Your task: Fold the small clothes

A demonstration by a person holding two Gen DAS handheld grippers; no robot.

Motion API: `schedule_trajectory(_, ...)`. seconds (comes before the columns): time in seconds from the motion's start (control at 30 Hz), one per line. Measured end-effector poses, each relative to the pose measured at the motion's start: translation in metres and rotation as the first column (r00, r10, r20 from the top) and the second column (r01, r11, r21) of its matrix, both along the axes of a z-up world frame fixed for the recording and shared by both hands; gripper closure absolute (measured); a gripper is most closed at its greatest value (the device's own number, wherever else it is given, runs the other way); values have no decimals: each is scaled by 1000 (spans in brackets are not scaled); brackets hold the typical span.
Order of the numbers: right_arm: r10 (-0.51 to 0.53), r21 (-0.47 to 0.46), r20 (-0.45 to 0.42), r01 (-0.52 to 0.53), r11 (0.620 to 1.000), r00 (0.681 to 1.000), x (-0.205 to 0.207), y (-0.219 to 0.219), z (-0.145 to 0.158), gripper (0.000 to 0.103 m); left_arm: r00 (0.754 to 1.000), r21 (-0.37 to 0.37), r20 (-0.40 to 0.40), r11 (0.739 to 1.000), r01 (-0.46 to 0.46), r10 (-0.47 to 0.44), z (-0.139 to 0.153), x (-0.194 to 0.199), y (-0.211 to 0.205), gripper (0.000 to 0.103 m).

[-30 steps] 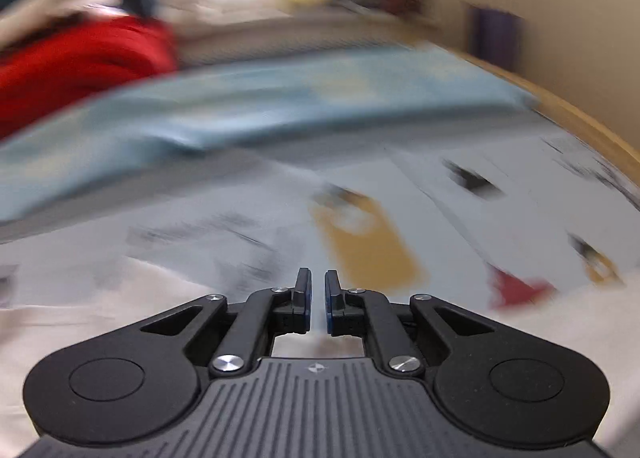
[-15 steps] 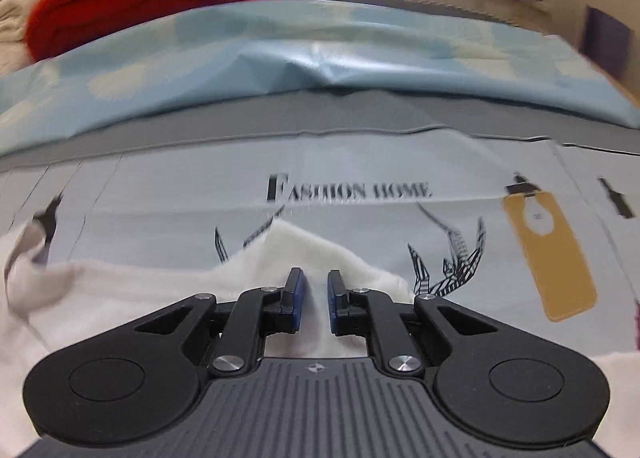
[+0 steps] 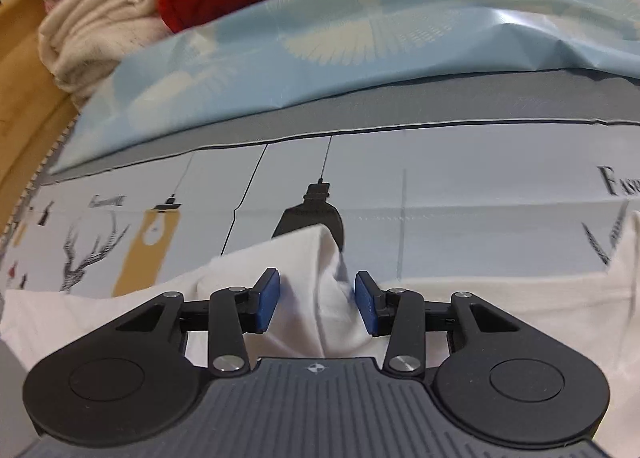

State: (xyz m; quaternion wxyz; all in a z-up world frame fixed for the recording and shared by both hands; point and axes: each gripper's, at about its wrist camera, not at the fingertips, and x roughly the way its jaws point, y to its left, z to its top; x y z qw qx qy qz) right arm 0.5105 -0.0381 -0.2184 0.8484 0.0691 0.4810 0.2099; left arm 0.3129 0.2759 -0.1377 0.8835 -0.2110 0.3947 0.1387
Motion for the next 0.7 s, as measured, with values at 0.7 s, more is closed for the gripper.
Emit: schedule_trajectory(0.7,-133,-69,203,150,986,970,-122,-100,102,71,995,39,33,995,89,-90,49,-16,-9,60)
